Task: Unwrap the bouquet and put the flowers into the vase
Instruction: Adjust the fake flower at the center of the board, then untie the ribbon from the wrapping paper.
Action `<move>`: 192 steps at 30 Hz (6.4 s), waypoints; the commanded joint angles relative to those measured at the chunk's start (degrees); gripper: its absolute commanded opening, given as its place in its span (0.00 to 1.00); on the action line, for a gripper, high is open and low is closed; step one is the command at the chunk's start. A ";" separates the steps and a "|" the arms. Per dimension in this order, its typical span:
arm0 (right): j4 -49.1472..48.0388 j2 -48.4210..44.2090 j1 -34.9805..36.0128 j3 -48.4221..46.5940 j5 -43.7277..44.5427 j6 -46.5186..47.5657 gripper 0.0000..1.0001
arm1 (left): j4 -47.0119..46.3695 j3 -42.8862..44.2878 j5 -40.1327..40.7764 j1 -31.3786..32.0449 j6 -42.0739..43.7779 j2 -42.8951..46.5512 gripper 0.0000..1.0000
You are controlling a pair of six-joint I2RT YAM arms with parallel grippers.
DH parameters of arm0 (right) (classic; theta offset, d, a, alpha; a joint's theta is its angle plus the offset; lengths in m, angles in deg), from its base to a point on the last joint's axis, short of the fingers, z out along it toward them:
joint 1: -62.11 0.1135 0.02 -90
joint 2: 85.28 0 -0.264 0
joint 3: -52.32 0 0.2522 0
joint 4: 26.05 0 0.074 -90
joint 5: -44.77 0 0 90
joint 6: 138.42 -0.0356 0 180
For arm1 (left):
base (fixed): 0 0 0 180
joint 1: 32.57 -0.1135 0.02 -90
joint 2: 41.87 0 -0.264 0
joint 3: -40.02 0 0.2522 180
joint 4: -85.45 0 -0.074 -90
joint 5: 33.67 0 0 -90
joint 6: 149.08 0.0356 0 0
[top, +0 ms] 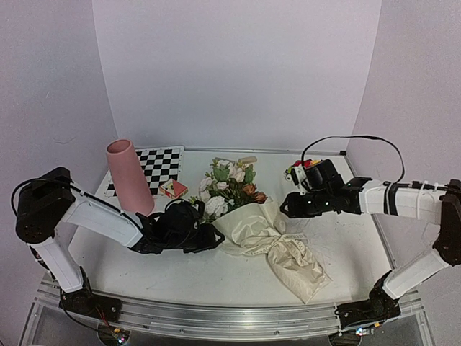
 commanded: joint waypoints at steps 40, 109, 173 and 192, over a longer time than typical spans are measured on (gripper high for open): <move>-0.45 -0.98 8.07 13.54 -4.99 -6.34 0.22 | -5.02 19.10 -6.33 -9.46 1.40 -20.94 0.26; 0.05 -15.33 -1.82 19.40 -1.35 -31.66 0.68 | 8.21 17.82 -4.40 -9.61 23.64 -8.44 0.59; -27.96 -9.22 -2.91 26.93 -3.03 -55.21 0.00 | -8.97 21.60 1.78 -5.30 -17.97 -22.69 0.24; -12.78 -16.61 -3.56 20.67 7.53 -38.32 0.00 | -8.79 17.05 4.30 -4.96 -4.18 -14.03 0.00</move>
